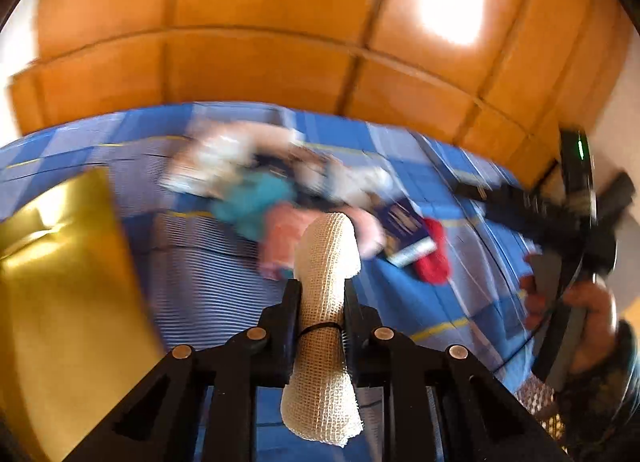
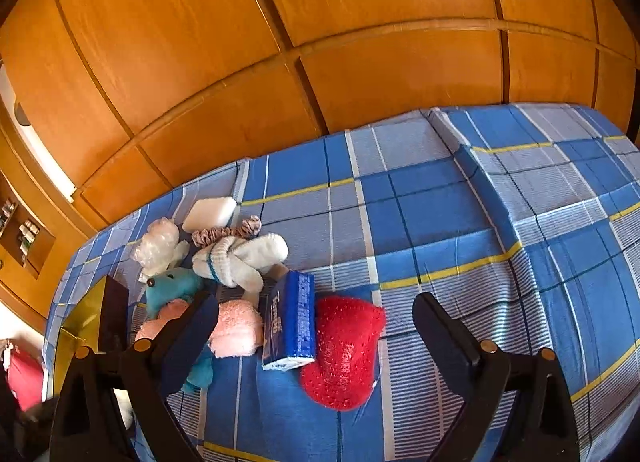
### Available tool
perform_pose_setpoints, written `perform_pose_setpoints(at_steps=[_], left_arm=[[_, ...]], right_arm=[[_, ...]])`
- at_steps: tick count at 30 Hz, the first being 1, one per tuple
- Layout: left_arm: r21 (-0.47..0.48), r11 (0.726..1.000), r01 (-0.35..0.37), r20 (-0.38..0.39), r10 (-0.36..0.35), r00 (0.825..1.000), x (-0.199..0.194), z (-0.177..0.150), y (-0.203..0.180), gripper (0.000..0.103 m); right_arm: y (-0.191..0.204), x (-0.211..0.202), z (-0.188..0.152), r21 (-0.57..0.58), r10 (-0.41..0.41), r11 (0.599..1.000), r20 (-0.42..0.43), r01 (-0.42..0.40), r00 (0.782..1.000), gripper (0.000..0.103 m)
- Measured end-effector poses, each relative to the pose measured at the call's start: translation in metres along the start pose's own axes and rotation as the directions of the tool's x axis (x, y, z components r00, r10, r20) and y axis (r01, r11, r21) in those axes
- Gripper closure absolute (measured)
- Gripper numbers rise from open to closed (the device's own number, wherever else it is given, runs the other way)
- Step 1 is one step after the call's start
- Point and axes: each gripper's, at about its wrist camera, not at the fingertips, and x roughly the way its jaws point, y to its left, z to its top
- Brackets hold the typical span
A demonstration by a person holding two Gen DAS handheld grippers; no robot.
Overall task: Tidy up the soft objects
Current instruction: 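Carry the cream roll into the gold tray with left tool while right tool grasps the blue tissue pack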
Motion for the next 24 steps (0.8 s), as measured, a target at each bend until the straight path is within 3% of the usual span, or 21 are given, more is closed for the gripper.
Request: perform_pose_setpoints(at_steps=[2,4,7,11,18,21,24], left_arm=[[-0.042,0.998,-0.053,0.031,0.054,0.998,-0.014,0.004,0.020,0.084],[-0.084,0.991,-0.109,0.053,0.113,0.992,-0.026,0.008,0.043,0.084],[-0.193,0.958,-0.214,0.046,0.226,0.973,-0.038,0.009,0.093,0.084],[-0.310,0.906,-0.287,0.012,0.306,0.952,-0.046,0.006,0.147,0.084],[-0.462,0.844,-0.273,-0.028,0.293,0.956,-0.042,0.001,0.197,0.083],[-0.505,0.818,-0.277,-0.058,0.288,0.956,-0.031,0.001,0.206,0.082],[-0.514,0.810,-0.282,-0.071,0.288,0.955,-0.017,0.007,0.209,0.082]], right_arm=[[0.004,0.006,-0.002,-0.029,-0.016,0.999,-0.022,0.016,1.000,0.012],[0.008,0.010,-0.005,-0.064,-0.036,0.997,-0.040,0.033,0.999,0.025],[0.016,0.019,-0.007,-0.117,-0.068,0.991,-0.058,0.061,0.996,0.033],[0.020,0.034,-0.003,-0.137,-0.074,0.989,-0.086,0.061,0.994,0.036],[0.031,0.072,-0.003,-0.229,-0.113,0.971,-0.152,0.076,0.982,0.038],[0.041,0.076,-0.006,-0.290,-0.110,0.955,-0.161,0.059,0.981,0.068],[0.049,0.072,-0.010,-0.339,-0.122,0.938,-0.150,0.065,0.981,0.068]])
